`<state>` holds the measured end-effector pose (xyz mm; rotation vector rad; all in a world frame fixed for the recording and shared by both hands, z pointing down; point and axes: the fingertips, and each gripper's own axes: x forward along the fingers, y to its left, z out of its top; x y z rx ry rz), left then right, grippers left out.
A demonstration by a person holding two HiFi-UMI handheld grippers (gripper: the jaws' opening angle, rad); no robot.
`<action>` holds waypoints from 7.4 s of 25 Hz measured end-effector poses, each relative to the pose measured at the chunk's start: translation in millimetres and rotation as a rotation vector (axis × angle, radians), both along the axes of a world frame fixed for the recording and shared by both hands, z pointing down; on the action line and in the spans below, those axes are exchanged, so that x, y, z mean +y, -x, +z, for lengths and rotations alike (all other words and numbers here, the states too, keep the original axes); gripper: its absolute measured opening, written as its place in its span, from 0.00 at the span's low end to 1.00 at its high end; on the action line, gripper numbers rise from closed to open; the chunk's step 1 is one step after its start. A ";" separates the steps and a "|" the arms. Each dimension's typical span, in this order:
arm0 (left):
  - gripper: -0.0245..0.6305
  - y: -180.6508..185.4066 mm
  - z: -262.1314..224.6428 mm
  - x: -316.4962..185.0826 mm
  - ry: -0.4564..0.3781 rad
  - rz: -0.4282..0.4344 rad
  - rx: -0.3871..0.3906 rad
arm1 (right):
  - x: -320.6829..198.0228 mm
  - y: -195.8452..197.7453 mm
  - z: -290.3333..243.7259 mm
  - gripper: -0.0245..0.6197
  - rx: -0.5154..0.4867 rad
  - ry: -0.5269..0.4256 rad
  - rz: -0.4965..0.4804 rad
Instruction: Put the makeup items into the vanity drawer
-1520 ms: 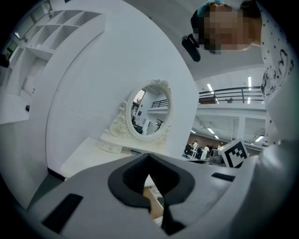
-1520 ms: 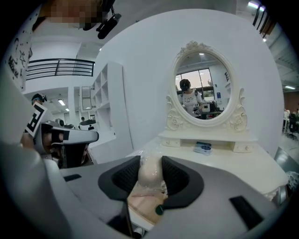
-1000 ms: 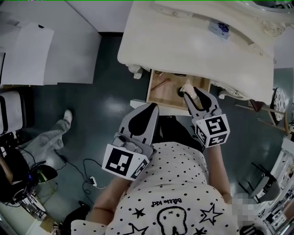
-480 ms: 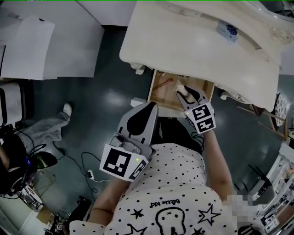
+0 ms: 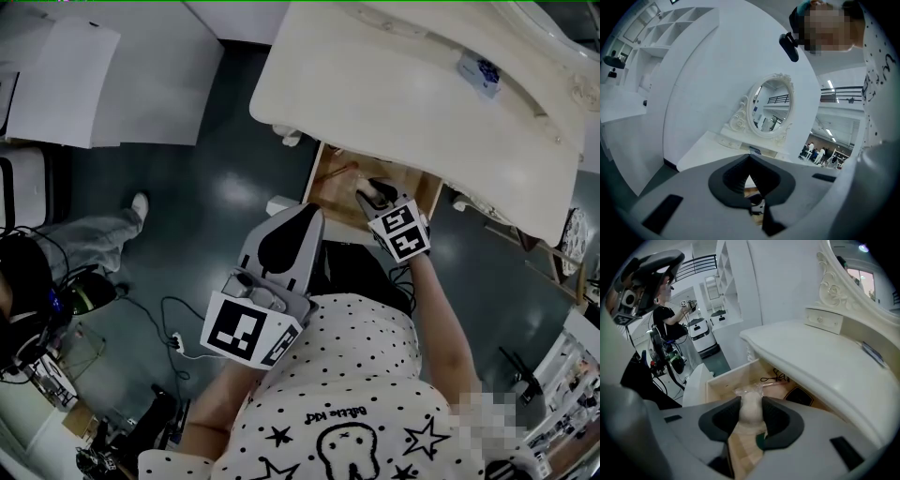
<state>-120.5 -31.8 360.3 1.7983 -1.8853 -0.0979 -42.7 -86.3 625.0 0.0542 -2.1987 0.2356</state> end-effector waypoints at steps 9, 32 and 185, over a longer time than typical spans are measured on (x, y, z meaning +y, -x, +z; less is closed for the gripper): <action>0.03 0.8 -1.7 -9.4 0.014 -0.050 0.002 | 6.5 1.5 34.2 0.27 0.073 0.067 -0.079; 0.03 -1.7 1.2 -16.7 0.027 -0.099 0.002 | 23.0 2.3 76.4 0.32 0.191 0.139 -0.180; 0.03 31.2 -50.6 28.8 -0.222 0.263 -0.097 | 41.1 -43.3 -266.1 0.05 -0.480 -0.255 0.677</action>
